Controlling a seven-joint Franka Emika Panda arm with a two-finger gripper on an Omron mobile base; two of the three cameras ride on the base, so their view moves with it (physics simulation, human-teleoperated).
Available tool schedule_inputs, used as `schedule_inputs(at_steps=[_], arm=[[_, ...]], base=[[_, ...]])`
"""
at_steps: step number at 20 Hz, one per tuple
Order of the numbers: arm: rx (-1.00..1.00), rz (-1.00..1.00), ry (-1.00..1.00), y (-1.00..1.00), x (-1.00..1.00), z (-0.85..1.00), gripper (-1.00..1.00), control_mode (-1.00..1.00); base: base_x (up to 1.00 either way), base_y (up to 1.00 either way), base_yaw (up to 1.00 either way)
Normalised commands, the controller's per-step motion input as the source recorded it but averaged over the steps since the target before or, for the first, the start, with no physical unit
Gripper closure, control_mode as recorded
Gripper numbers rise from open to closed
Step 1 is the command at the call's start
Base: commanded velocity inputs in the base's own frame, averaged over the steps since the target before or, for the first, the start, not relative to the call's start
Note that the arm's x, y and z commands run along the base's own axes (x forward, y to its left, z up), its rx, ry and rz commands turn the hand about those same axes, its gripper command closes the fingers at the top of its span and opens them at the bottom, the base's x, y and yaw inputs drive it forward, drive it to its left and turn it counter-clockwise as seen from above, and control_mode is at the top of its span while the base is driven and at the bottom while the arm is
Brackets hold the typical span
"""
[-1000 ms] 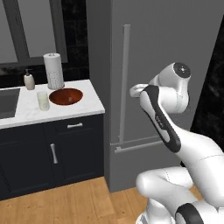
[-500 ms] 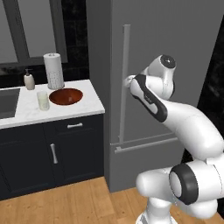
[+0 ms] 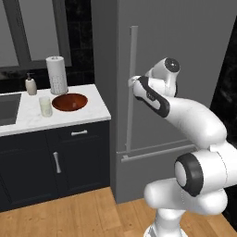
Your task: Grab a lemon wedge from the fridge and one ice cube from the ice bowl, and put them in the glass of lemonade.
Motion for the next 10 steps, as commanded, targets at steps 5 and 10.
schedule_inputs(at_steps=[5,10], arm=[[0.00,0.00,-0.12,0.00,0.39,-0.20,-1.00,-1.00],[0.00,0.00,-0.01,0.00,0.49,-0.14,-1.00,-1.00]], base=[[0.00,0.00,0.00],[0.00,0.00,0.00]])
